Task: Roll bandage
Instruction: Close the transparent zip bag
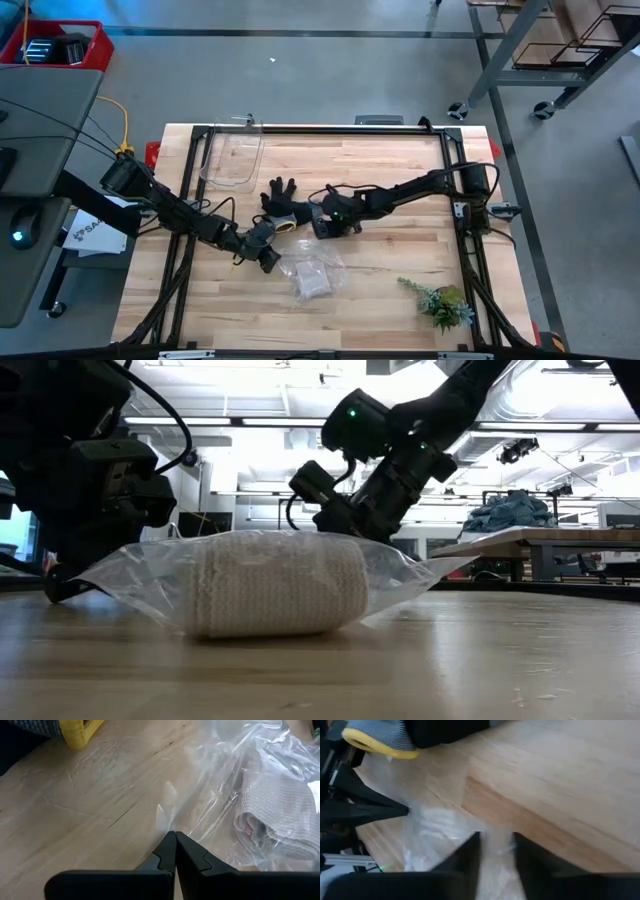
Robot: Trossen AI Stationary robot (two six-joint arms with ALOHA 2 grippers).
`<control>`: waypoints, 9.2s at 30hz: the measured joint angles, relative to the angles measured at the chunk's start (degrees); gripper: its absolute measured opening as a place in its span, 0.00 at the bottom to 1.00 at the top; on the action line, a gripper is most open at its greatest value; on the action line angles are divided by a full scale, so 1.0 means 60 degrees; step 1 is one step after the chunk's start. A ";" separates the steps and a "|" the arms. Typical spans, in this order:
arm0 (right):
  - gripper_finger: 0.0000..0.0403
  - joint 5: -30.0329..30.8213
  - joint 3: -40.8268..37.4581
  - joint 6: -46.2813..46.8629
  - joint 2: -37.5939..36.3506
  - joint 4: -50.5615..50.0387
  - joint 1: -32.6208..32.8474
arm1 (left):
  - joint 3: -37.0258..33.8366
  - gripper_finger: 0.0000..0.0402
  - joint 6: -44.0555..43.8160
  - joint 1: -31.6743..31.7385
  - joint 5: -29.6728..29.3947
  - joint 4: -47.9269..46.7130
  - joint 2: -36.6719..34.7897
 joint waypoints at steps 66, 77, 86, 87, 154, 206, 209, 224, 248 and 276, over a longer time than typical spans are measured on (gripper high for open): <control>0.00 0.1793 0.1009 -0.9783 -0.4459 -0.1093 0.0369 | 0.5967 0.52 0.7312 0.3094 0.1583 -0.4438 -0.2145; 0.00 0.1775 0.1009 -0.9787 -0.4459 -0.1082 0.0372 | 0.5967 0.48 0.7508 0.2994 0.1364 -0.4453 -0.1813; 0.00 0.1346 0.1143 -0.9825 -0.4470 -0.1070 0.0372 | 0.5963 0.03 0.7163 0.2914 0.1550 -0.5215 -0.1927; 0.00 0.1307 0.1238 -0.9862 -0.4470 -0.1128 0.0372 | 0.5963 0.03 0.7132 0.2914 0.1541 -0.5182 -0.1927; 0.47 -0.1180 0.4990 -1.2178 -0.3067 -0.5582 0.0199 | 0.8105 0.00 1.1730 0.1541 0.2612 -0.7981 -0.2171; 0.00 0.0558 0.4991 -1.1882 -0.3075 -0.5989 0.0203 | 0.8160 0.40 0.9633 0.1617 0.1469 -0.8981 -0.2134; 0.00 0.1068 0.4991 -1.1889 -0.3075 -0.6011 0.0267 | 0.8160 0.45 0.9582 0.1708 0.1119 -0.8205 -0.2234; 0.00 0.1613 0.4989 -1.2695 -0.3075 -0.5978 0.0398 | 0.8402 0.53 1.1323 0.3067 0.0857 -0.7300 -0.1894; 0.00 0.1611 0.4988 -1.3062 -0.3075 -0.6047 0.0398 | 0.9340 0.23 1.2157 0.3406 0.2063 -0.7880 -0.0699; 0.00 0.2080 0.7229 -1.2949 -0.3158 -0.8303 0.0400 | 0.9322 0.00 1.1843 0.3191 0.1137 -0.8602 -0.0736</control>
